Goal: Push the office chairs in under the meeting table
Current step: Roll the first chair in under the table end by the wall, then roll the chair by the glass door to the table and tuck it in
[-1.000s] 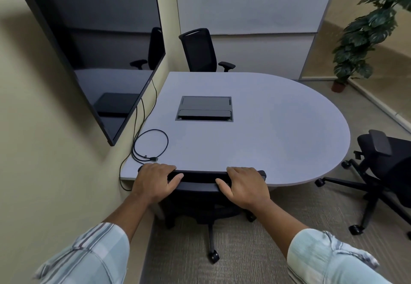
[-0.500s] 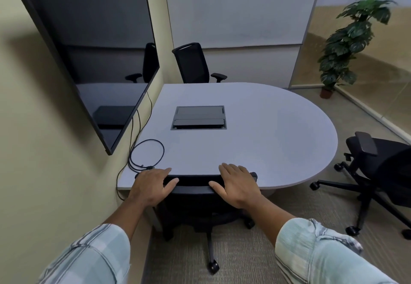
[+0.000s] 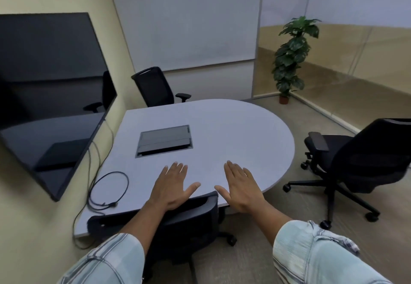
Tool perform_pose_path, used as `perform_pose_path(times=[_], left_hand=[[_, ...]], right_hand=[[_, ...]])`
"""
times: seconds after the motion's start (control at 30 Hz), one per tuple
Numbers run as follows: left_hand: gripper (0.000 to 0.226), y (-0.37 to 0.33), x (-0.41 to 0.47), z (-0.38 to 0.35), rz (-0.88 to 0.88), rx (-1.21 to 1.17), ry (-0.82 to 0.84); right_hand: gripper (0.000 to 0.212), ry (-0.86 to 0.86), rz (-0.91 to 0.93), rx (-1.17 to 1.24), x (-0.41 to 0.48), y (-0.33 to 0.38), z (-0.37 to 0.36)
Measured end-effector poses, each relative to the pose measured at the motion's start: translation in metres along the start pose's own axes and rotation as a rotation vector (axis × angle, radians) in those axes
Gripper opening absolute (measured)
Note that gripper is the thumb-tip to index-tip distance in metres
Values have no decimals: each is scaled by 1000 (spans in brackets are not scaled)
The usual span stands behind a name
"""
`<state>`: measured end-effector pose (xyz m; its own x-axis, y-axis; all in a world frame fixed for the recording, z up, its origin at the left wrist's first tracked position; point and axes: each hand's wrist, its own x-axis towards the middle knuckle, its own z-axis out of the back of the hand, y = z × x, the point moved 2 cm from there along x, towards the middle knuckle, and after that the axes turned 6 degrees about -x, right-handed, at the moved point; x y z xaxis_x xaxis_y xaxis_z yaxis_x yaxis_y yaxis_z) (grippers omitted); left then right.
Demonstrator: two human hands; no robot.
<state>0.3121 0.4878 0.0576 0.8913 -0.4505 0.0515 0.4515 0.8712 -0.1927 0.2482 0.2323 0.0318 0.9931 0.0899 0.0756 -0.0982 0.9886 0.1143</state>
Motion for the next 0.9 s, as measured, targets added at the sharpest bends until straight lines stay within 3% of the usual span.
perform_pose_path(times=[0.37,0.6,0.9], left_hand=[[120,-149,112,-43,-173,7,-13],[117,-277,186,-73,-277,10,-2],[118,-456,250,-102,-534,-47,-11]], right_hand=[[89,-21,-211,-70,-23,-168,45],[88,-96,-350,-118,-68,-302,63],[95,-171,-611,-161,-146,-452,82]])
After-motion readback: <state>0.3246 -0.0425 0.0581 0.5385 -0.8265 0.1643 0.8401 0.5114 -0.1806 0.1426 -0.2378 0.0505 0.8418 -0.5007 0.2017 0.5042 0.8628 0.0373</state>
